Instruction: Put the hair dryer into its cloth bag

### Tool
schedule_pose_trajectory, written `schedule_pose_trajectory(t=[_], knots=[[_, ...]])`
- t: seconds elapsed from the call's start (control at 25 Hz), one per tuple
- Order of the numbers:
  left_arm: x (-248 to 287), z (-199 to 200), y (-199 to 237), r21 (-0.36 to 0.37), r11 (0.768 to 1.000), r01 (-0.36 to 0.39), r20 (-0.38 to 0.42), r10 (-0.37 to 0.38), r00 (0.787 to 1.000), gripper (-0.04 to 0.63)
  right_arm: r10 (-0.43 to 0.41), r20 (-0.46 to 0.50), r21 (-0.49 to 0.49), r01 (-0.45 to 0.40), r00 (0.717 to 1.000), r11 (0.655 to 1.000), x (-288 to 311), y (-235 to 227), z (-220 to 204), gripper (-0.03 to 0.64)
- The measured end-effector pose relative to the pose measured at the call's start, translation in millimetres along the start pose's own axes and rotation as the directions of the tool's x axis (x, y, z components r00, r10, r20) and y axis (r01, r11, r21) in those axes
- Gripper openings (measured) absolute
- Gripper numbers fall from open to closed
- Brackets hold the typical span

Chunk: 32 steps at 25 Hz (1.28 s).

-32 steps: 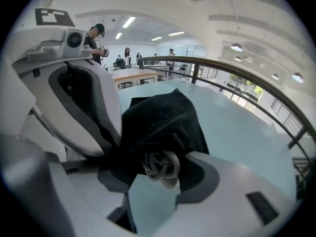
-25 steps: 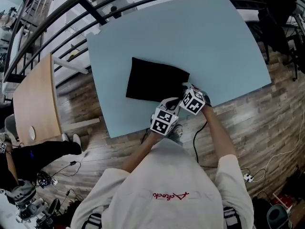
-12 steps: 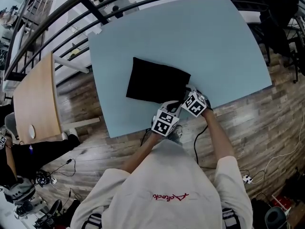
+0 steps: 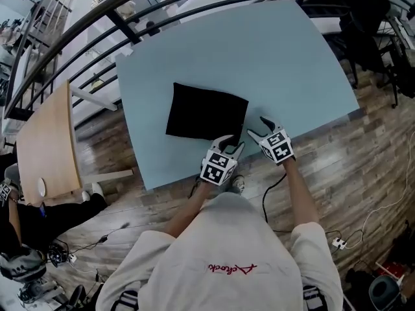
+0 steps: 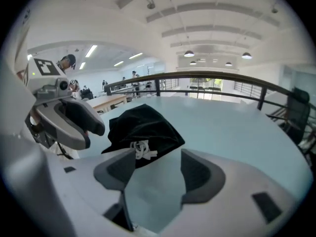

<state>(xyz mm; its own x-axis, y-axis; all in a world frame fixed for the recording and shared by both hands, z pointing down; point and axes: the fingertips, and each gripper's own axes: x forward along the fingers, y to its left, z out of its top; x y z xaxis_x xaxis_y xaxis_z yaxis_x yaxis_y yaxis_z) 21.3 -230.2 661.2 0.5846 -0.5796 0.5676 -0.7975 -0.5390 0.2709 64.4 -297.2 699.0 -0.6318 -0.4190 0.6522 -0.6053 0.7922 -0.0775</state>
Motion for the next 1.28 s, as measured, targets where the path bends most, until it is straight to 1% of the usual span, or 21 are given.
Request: schedule_pose_trajectory(t=[0.12, 0.24, 0.36, 0.44, 0.48, 0.52, 0.64, 0.76, 0.88, 1.0, 1.08, 1.28], knots=[[-10.8, -1.4, -9.0, 0.011, 1.000, -0.016, 0.017, 0.015, 1.000, 0.130, -0.018, 0.049, 0.045, 0.016, 0.999, 0.999, -22.7, 7.5, 0.0, 0.287], [-28.2, -5.0, -13.2, 0.014, 0.999, -0.048, 0.033, 0.047, 0.998, 0.130, -0.029, 0.098, 0.033, 0.026, 0.995, 0.999, -50.8, 25.6, 5.4, 0.202], [-51.3, -7.9, -8.3, 0.008, 0.996, -0.090, 0.060, 0.089, 0.994, 0.119, -0.045, 0.147, 0.020, 0.043, 0.988, 0.999, -74.2, 43.4, 13.8, 0.141], [-64.7, -7.4, -6.5, 0.005, 0.993, -0.114, 0.085, 0.113, 0.990, 0.083, -0.085, 0.162, 0.022, 0.082, 0.983, 0.996, -86.8, 48.1, 15.7, 0.086], [-70.0, -6.5, -6.7, 0.005, 0.992, -0.122, 0.096, 0.121, 0.988, 0.070, -0.114, 0.167, 0.024, 0.112, 0.979, 0.993, -92.5, 48.6, 16.2, 0.040], [-74.4, -5.5, -7.5, 0.007, 0.992, -0.127, 0.106, 0.126, 0.986, 0.049, -0.142, 0.175, 0.028, 0.139, 0.974, 0.990, -97.7, 49.4, 17.0, 0.029], [-83.5, -2.7, -12.6, 0.009, 0.993, -0.121, 0.131, 0.119, 0.984, 0.015, -0.186, 0.207, 0.053, 0.179, 0.960, 0.982, -110.5, 56.2, 18.1, 0.017], [-92.2, 0.4, -15.8, -0.009, 0.993, -0.120, 0.160, 0.120, 0.980, 0.008, -0.215, 0.239, 0.090, 0.199, 0.947, 0.976, -124.2, 59.4, 16.0, 0.015], [-103.8, 4.8, -13.3, -0.031, 0.989, -0.143, 0.186, 0.146, 0.972, 0.006, -0.246, 0.268, 0.158, 0.209, 0.932, 0.965, -142.6, 54.6, 15.4, 0.015], [-120.6, 8.5, -14.4, -0.003, 0.985, -0.174, 0.207, 0.171, 0.963, 0.006, -0.269, 0.284, 0.220, 0.211, 0.920, 0.952, -164.1, 55.4, 12.7, 0.015], [-133.8, 12.9, -13.6, 0.005, 0.984, -0.177, 0.232, 0.171, 0.958, 0.006, -0.299, 0.305, 0.258, 0.223, 0.904, 0.940, -178.1, 57.8, 12.3, 0.015], [-168.1, 25.3, -0.9, -0.026, 0.982, -0.188, 0.300, 0.187, 0.936, 0.006, -0.371, 0.303, 0.270, 0.295, 0.878, 0.917, -205.0, 63.0, 7.6, 0.015]])
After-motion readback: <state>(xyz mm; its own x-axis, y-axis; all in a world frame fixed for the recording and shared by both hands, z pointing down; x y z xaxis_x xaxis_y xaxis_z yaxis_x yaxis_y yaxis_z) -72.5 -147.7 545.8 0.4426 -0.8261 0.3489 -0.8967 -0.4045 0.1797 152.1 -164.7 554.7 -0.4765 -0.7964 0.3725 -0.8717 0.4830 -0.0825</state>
